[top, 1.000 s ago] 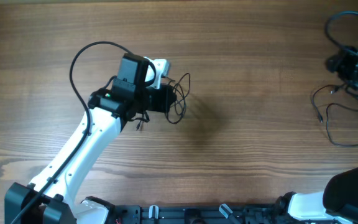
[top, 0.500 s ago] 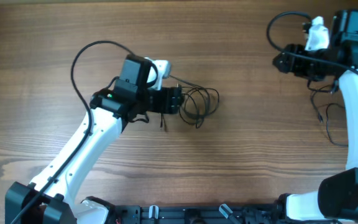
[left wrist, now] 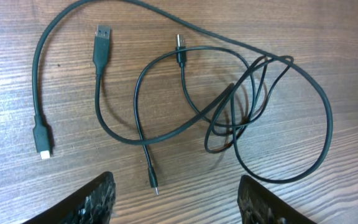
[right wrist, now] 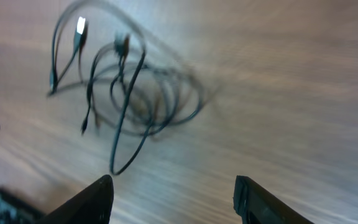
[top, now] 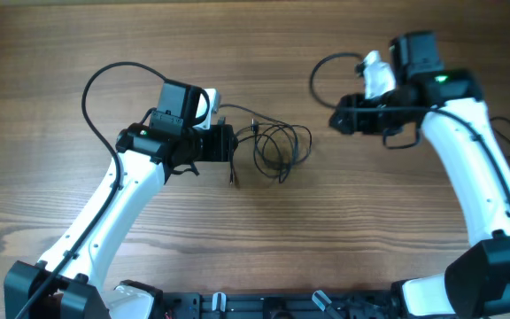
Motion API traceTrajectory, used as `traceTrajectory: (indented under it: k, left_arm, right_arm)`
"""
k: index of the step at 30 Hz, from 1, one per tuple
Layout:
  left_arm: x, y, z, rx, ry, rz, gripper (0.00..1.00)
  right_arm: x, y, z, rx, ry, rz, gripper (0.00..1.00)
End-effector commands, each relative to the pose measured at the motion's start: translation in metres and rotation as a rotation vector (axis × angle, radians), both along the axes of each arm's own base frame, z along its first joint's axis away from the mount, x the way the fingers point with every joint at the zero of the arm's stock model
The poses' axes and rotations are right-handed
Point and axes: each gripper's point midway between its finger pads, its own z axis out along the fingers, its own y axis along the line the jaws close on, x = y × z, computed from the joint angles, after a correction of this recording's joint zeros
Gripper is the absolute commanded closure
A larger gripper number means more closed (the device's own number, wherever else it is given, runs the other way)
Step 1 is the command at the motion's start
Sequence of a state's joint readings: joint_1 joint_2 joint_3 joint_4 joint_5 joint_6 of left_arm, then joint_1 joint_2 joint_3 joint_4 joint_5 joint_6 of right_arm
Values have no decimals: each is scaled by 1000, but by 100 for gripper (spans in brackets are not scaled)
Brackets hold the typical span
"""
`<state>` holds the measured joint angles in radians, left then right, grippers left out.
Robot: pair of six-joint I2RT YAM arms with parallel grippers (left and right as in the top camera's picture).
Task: Untangle cables
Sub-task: 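Drop the separated cable at right and return right gripper to the bundle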
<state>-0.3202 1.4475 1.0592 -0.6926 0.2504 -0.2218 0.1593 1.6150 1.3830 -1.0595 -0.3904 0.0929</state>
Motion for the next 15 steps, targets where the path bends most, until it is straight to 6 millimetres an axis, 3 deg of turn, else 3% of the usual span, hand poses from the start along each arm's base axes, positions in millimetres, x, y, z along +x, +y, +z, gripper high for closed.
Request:
traceTrajectory:
  k: [1,9,15]
  left_arm:
    - [0,4,-3,19,5,6,36]
    - [-1,4,-4,21,12,6,36]
    - [-3,5,-5,24,21,6,36]
  right_arm:
    - [-22,34,-23,46,80,58,36]
    - [-32,79,-65,94,59,50,43]
    - [-25,72,-90,47,58,-147,57]
